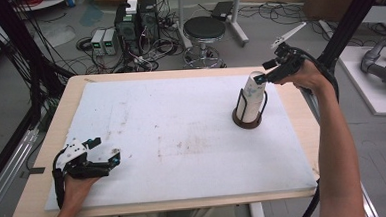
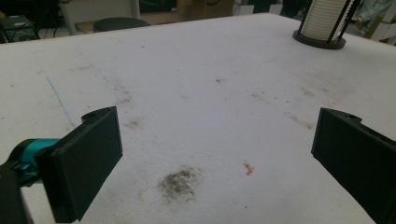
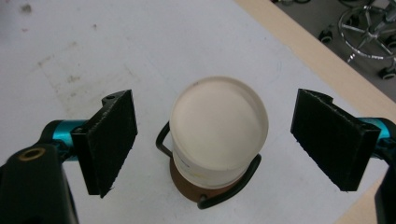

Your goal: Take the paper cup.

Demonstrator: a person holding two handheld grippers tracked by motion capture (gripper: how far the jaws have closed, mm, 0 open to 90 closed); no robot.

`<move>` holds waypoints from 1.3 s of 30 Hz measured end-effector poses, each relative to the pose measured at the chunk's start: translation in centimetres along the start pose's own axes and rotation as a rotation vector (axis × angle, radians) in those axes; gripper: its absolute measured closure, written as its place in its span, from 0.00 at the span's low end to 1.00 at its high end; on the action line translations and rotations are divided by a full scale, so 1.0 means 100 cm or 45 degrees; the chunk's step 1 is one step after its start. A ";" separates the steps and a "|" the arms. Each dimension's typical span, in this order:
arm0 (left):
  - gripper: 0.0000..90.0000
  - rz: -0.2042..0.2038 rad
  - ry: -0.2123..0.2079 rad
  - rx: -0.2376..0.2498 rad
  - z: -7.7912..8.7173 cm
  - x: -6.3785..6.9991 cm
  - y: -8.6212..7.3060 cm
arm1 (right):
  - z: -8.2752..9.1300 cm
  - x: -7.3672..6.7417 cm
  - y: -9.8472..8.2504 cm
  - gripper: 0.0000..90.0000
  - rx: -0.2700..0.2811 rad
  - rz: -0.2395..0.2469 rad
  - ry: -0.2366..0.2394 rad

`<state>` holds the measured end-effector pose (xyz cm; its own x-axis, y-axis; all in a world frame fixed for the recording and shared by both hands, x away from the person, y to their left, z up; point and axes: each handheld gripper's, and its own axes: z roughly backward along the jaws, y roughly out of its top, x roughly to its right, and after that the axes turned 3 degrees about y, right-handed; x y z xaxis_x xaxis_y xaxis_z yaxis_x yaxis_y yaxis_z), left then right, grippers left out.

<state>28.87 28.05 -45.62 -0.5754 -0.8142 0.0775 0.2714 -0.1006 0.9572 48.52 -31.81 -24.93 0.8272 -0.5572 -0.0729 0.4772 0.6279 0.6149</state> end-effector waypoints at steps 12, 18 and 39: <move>0.02 0.001 0.003 -0.005 0.000 0.000 0.000 | -0.008 0.000 0.004 0.17 -0.093 0.003 -0.012; 0.02 0.000 0.003 -0.004 -0.001 0.000 0.000 | -0.014 0.000 0.005 0.18 -0.133 0.001 -0.015; 0.02 -0.007 0.000 -0.012 -0.001 0.000 0.000 | -0.013 0.002 0.008 0.38 -0.181 -0.020 -0.003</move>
<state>28.95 27.96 -45.61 -0.5767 -0.8138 0.0723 0.2755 -0.1103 0.9550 49.46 -30.66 -25.49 0.8187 -0.5687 -0.0797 0.5275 0.6898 0.4960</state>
